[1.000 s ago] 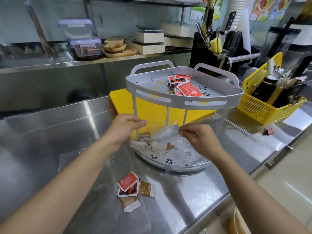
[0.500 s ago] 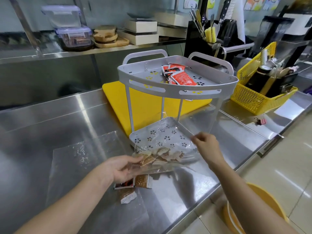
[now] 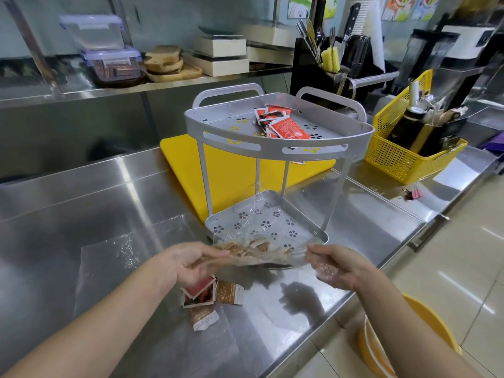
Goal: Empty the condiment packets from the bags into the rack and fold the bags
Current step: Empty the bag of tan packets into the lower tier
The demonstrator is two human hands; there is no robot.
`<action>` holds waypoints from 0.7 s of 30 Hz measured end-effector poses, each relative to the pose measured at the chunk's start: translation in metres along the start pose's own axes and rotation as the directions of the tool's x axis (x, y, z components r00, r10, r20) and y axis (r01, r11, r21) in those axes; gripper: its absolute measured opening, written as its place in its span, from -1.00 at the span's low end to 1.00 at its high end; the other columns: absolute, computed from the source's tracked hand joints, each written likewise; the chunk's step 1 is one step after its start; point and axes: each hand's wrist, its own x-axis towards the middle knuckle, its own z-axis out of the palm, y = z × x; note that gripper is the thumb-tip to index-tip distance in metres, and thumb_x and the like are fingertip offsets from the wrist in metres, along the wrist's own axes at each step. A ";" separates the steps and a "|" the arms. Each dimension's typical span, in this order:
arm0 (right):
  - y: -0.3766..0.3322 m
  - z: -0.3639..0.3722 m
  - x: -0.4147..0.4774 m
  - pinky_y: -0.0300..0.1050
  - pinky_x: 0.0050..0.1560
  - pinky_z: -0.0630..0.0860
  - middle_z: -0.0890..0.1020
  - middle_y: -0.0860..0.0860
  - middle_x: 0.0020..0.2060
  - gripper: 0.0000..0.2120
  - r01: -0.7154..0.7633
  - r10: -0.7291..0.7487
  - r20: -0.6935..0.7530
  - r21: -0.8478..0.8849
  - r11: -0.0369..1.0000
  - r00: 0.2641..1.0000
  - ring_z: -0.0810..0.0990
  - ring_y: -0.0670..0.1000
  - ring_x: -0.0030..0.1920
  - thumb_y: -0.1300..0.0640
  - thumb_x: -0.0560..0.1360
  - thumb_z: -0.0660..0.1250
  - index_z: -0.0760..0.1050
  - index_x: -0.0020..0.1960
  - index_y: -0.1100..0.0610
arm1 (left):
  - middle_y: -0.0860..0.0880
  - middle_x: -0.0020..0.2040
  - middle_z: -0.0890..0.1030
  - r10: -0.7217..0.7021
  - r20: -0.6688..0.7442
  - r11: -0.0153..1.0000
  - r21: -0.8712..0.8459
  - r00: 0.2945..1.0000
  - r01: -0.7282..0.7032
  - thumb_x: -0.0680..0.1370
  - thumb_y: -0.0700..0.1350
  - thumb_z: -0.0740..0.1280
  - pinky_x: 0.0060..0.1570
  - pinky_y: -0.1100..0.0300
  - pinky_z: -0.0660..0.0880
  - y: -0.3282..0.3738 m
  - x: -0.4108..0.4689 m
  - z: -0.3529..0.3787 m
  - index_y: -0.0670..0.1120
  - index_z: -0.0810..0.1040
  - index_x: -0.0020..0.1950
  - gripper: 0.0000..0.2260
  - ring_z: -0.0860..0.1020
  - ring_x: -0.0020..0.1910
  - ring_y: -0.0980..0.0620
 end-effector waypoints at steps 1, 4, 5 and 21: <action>-0.003 0.002 -0.001 -0.33 -0.61 0.45 0.61 0.04 -0.53 -0.97 0.038 -0.038 -0.008 0.040 0.998 0.999 0.51 -0.08 -0.62 0.25 0.41 0.37 0.53 -0.19 0.21 | -0.29 -0.18 0.68 0.038 -0.013 0.999 0.019 0.999 -0.038 0.25 -0.43 0.41 -0.33 0.19 0.62 0.008 -0.004 0.003 -0.38 0.57 -0.02 -0.69 0.68 -0.34 -0.10; -0.018 0.013 -0.007 -0.24 -0.43 0.49 0.62 0.01 -0.45 -0.94 0.166 -0.166 0.048 0.002 0.986 0.985 0.57 -0.09 -0.48 0.16 0.39 0.37 0.53 -0.21 0.15 | -0.25 -0.21 0.67 0.187 -0.060 0.982 0.038 0.981 -0.185 0.33 -0.40 0.36 -0.52 0.24 0.57 0.040 -0.015 0.017 -0.37 0.55 -0.07 -0.81 0.66 -0.42 -0.03; -0.023 0.018 -0.010 -0.18 -0.35 0.48 0.63 0.01 -0.40 -0.93 0.211 -0.209 0.070 -0.016 0.977 0.975 0.58 -0.07 -0.39 0.14 0.37 0.37 0.53 -0.22 0.14 | -0.23 -0.19 0.65 0.236 -0.076 0.970 0.074 0.969 -0.230 0.39 -0.39 0.34 -0.50 0.25 0.57 0.051 -0.019 0.024 -0.35 0.55 -0.10 -0.89 0.66 -0.44 -0.01; -0.058 0.003 -0.023 0.09 0.05 0.53 0.68 0.09 -0.21 -0.54 0.406 -0.391 0.216 -0.025 0.914 0.895 0.65 0.09 -0.24 -0.04 0.30 0.42 0.53 0.08 0.23 | 0.00 -0.30 0.69 0.491 0.126 0.741 0.459 0.862 -0.490 0.20 -0.29 0.43 0.09 -0.07 0.48 0.088 -0.065 0.039 -0.05 0.44 0.27 -0.36 0.65 -0.26 0.05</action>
